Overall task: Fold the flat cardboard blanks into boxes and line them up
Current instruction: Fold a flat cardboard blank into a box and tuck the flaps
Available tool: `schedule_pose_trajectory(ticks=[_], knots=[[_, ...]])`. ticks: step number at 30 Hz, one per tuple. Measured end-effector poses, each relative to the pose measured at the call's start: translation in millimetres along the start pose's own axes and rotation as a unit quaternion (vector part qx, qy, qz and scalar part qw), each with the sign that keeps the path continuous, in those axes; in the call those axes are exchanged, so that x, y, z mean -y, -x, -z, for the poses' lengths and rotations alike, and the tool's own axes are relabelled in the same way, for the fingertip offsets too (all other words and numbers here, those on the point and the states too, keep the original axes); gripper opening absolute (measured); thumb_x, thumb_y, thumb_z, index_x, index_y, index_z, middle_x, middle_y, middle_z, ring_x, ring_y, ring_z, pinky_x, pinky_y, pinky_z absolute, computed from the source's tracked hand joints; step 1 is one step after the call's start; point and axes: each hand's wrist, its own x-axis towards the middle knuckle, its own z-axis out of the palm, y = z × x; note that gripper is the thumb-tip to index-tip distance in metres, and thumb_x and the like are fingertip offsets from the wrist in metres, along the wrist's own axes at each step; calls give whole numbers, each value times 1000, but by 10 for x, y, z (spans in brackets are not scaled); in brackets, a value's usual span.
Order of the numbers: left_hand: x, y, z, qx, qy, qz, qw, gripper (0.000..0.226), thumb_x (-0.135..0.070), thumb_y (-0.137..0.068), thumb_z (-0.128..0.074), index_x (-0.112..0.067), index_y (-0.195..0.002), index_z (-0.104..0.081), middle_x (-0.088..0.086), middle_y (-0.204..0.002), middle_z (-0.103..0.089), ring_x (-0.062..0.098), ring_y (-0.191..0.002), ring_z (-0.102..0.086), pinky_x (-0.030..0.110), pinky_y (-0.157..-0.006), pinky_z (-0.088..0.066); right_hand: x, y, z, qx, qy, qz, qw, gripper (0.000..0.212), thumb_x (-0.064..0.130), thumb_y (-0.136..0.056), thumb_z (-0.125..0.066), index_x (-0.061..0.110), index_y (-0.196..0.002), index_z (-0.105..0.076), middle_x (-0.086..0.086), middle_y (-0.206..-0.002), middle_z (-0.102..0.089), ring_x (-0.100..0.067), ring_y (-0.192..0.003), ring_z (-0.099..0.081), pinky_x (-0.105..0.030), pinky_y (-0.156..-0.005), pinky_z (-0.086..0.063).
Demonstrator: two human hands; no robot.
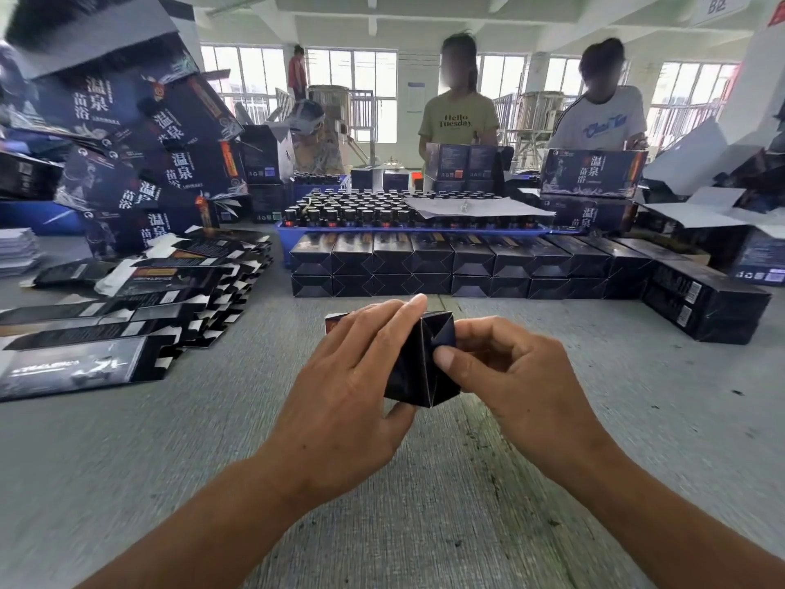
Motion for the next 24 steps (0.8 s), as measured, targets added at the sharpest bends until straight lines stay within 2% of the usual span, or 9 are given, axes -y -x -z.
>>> schedule_pose_trajectory(ticks=[4, 7, 10, 13, 15, 17, 19, 21, 24], knots=[[6, 5, 1, -7, 3, 4, 1000, 88, -28, -79, -71, -17, -154, -28, -2, -148, -42, 17, -135, -41, 35, -109, -40, -6, 14, 10, 18, 0, -12, 1000, 31, 43, -83, -74, 31, -112, -69, 12, -102, -75, -8, -96, -72, -34, -85, -61], [8, 3, -19, 2, -4, -12, 1000, 91, -23, -78, -75, -17, -155, -27, -1, -152, -42, 18, -143, -36, 46, -114, -38, -40, 37, -20, 30, 18, -22, 999, 70, 61, -75, -78, 40, -137, -51, 14, -111, -70, -3, -100, -70, -23, -79, -60], [-15, 5, -31, 23, -18, -38, 999, 99, -14, -74, -79, -19, -157, -24, -2, -161, -32, 19, -152, -20, 53, -117, -32, -58, 28, -57, 27, 24, -41, 999, 74, 45, -79, -81, 49, -140, -39, 13, -113, -66, -2, -95, -71, -17, -71, -58], [-41, -11, -16, -15, -23, -18, 999, 96, -9, -73, -78, -17, -155, -28, 4, -162, -29, 23, -152, -20, 54, -117, -31, -85, -35, -20, -15, -45, -83, 995, 68, 31, -70, -79, 37, -131, -50, 3, -106, -70, -10, -91, -73, -26, -73, -61], [-30, -25, 10, -67, 5, 51, 996, 84, -12, -80, -76, -14, -153, -34, 5, -158, -34, 21, -148, -27, 43, -118, -31, -108, -77, 33, -22, -103, -107, 989, 59, 24, -61, -74, 26, -118, -59, -4, -99, -74, -17, -89, -74, -27, -72, -60], [-36, -56, 72, -89, 108, 174, 975, 73, -33, -91, -67, -23, -154, -32, -5, -152, -39, 6, -141, -34, 21, -112, -29, -129, -97, 61, -9, -132, -125, 983, 53, 18, -56, -74, 19, -108, -63, -5, -94, -76, -18, -87, -75, -24, -70, -58], [-42, -80, 105, -76, 276, 275, 918, 76, -50, -87, -63, -34, -153, -28, -15, -140, -51, -6, -126, -48, 12, -101, -37, -156, -93, 49, 20, -104, -139, 985, 51, 18, -54, -77, 16, -104, -64, -4, -95, -76, -19, -89, -75, -29, -76, -60], [-6, -101, 110, -66, 408, 310, 856, 68, -41, -87, -66, -40, -147, -33, -16, -119, -69, -7, -109, -62, 9, -82, -50, -162, -66, 9, 62, -43, -146, 986, 51, 23, -55, -80, 21, -104, -66, 2, -96, -76, -14, -91, -74, -35, -83, -58], [43, -114, 131, -76, 448, 298, 839, 66, -27, -84, -74, -46, -136, -38, -18, -105, -74, -1, -98, -69, 8, -69, -52, -151, -28, -32, 108, 1, -141, 984, 40, 26, -72, -83, 31, -108, -66, 18, -99, -75, 2, -93, -70, -26, -83, -51]])
